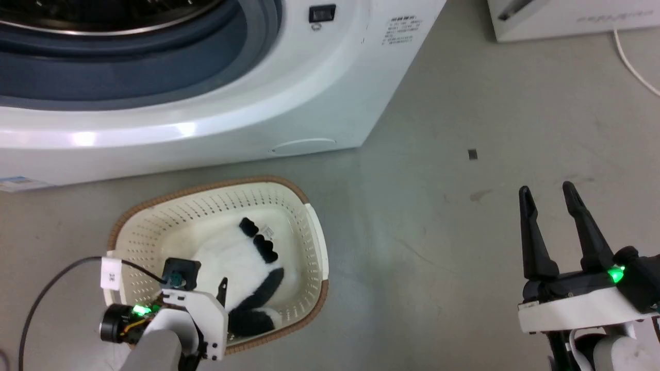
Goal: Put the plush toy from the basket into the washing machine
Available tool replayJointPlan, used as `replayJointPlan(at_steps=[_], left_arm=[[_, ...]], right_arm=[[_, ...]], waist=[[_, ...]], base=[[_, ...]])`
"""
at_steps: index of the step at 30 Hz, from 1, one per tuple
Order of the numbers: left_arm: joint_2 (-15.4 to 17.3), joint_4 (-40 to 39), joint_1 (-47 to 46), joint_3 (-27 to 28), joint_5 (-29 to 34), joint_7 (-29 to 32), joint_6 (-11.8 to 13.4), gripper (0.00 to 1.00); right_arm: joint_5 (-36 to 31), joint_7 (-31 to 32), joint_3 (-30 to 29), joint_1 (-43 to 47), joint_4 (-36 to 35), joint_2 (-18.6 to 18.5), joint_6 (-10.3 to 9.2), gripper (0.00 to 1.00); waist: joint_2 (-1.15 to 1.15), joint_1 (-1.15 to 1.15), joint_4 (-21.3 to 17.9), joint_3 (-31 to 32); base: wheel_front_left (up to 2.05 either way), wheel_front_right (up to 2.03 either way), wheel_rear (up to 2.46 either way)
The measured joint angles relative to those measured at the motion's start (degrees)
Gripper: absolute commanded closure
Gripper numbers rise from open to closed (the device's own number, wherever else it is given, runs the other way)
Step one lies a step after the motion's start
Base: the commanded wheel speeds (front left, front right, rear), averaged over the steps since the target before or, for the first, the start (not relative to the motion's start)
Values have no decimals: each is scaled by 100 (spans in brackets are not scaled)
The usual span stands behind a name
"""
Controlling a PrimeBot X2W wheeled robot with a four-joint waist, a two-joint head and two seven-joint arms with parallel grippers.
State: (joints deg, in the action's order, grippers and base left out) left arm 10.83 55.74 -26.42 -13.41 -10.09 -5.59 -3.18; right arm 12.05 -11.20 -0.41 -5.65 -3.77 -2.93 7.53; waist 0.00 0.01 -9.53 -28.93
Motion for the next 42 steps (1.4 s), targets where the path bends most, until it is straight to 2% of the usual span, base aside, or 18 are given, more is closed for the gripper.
replayJointPlan(at_steps=[22,32,33,37,42], left_arm=[[432,1298,-1189,-713,-33,-112,-104,0],[505,1759,-1643,-969,-133,-194,-159,0],[497,1767,-1644,-971,-168,-198,-191,100],[471,1790,-1644,-1002,-246,-202,-294,100],[467,1803,-1622,-1015,-321,-227,-304,100]], right_arm=[[595,-253,114,-320,-162,-1,0,0],[724,-353,131,-441,-199,-1,0,0],[733,-354,153,-443,-198,-2,0,0],[769,-354,266,-452,-200,-1,0,0],[754,-354,286,-465,-155,-1,0,0]], waist=[[0,0,-461,-1226],[0,0,-610,-1668],[0,0,-608,-1667],[0,0,-581,-1641],[0,0,-549,-1521]], base=[[0,0,0],[0,0,0],[0,0,0],[0,0,0],[0,0,0]])
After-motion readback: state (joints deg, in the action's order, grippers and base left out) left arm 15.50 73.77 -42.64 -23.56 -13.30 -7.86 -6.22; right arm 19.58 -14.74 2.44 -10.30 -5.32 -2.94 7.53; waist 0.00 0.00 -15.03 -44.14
